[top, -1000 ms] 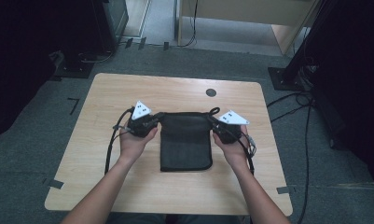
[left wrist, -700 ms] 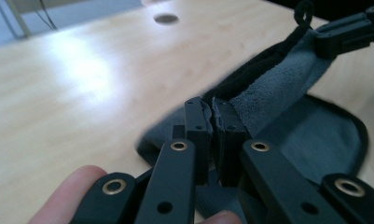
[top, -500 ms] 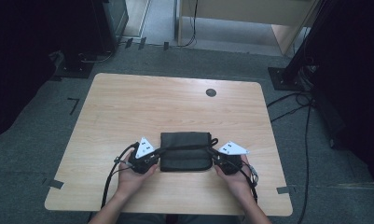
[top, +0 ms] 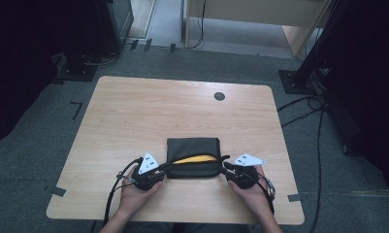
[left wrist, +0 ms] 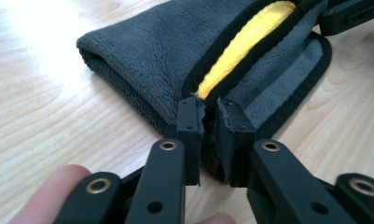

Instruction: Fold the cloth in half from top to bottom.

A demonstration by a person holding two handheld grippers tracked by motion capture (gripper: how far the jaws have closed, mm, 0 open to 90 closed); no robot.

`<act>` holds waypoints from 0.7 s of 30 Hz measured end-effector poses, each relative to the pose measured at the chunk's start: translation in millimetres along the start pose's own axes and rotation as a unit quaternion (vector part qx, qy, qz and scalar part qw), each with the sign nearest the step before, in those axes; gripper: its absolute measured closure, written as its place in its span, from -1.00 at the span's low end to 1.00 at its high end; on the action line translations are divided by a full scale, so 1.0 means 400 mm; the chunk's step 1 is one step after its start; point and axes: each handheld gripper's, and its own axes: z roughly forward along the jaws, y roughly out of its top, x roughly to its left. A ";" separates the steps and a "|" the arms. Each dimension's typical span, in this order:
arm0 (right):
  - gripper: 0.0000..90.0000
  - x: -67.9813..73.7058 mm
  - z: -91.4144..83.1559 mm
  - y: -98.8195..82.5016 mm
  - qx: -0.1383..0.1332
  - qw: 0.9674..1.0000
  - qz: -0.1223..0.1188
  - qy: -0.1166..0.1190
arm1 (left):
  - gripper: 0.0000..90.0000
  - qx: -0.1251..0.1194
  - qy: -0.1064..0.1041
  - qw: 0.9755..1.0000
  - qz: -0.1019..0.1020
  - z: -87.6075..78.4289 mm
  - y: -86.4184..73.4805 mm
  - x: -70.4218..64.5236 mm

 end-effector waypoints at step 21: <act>0.47 -0.026 -0.035 0.029 -0.087 0.993 0.083 -0.008 | 0.25 -0.028 -0.047 0.997 -0.046 -0.026 0.003 0.028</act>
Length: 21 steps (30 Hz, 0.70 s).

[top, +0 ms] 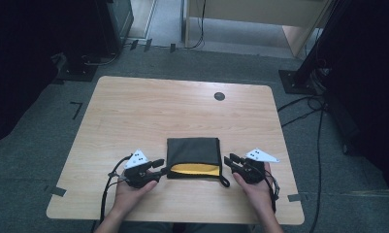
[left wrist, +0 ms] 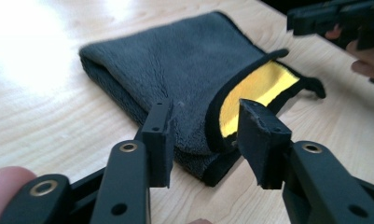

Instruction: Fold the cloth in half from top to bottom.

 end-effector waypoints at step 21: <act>0.88 0.082 0.044 -0.035 0.084 0.982 -0.159 0.065 | 0.83 0.069 0.033 0.988 0.135 0.025 -0.020 -0.058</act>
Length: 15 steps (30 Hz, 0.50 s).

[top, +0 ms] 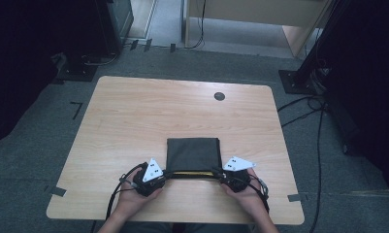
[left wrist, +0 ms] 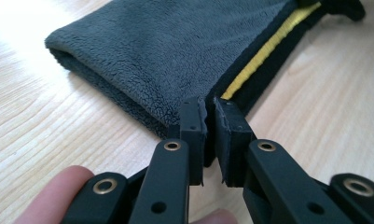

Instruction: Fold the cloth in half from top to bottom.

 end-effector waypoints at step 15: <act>0.16 -0.037 -0.003 0.021 -0.054 0.987 0.140 -0.064 | 0.15 -0.026 0.035 0.989 -0.141 0.018 0.016 0.045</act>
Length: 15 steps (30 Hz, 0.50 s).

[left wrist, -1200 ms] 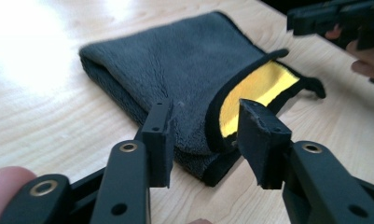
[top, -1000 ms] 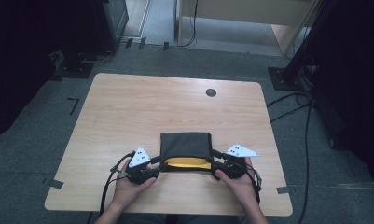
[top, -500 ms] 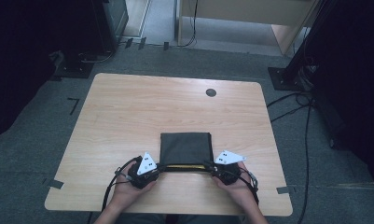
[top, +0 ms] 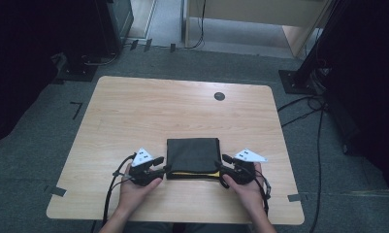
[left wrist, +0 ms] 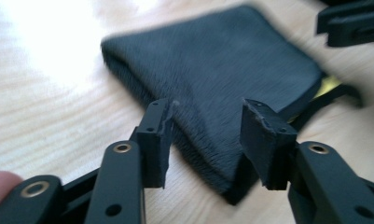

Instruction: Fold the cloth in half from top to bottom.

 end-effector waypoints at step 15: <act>-0.22 0.003 -0.003 -0.012 0.022 0.999 0.001 -0.029 | -0.64 0.017 0.071 0.997 -0.016 -0.047 -0.005 0.033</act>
